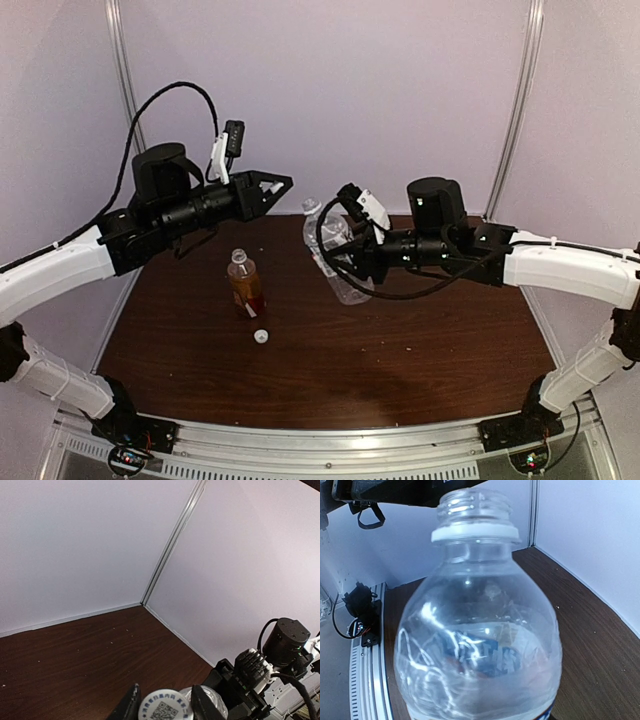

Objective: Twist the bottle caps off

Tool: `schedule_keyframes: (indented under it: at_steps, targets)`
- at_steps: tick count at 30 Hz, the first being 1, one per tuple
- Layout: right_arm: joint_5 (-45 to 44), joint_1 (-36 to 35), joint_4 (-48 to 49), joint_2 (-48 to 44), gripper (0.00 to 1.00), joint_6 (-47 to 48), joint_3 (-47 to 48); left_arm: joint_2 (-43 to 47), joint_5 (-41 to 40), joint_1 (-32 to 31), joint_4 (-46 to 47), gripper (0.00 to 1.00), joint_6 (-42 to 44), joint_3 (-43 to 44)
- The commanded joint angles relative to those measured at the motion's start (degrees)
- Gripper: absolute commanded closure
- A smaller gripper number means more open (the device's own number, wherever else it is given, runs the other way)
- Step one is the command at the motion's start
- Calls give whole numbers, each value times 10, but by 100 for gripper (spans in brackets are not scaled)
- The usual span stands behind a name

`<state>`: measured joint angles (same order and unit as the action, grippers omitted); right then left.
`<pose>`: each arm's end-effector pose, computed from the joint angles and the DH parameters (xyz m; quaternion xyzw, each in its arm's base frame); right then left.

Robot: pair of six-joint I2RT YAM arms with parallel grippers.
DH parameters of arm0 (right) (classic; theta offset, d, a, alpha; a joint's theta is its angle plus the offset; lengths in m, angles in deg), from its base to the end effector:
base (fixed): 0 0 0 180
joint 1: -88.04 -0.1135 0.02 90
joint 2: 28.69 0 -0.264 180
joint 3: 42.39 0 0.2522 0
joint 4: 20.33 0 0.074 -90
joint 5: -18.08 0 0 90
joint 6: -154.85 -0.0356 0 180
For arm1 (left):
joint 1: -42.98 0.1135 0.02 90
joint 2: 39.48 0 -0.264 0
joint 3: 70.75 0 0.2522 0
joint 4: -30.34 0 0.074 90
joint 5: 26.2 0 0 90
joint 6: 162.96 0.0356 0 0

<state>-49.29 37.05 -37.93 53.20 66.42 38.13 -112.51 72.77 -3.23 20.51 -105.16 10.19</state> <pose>0.2008 0.2697 0.3341 -0.4556 0.6652 0.3832 0.4507 0.2049 -0.2217 0.3971 0.1414 0.7047 -0.4816 0.5015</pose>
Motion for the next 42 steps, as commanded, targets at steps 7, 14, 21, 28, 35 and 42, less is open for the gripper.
schedule_keyframes:
  at_steps: [7, 14, 21, 28, 35, 42]
  targets:
    - [-65, 8, 3, -43, 64, -9, -27, 10, -27, 1, -13, 58, 76, -33]
    - [-85, 39, 13, -85, 64, -35, -59, 4, -6, 1, -24, 61, 130, -89]
    - [-107, 57, 17, -111, 64, -58, -93, -10, 13, -9, -10, 58, 163, -124]
    - [-134, 76, 24, -138, 64, -93, -135, -77, 32, -70, -10, 47, 227, -143]
    - [-146, 104, 22, -173, 63, -114, -175, -119, 76, -149, -6, 33, 271, -172]
    - [-149, 127, 24, -193, 63, -125, -204, -151, 66, -228, -49, 25, 296, -180]
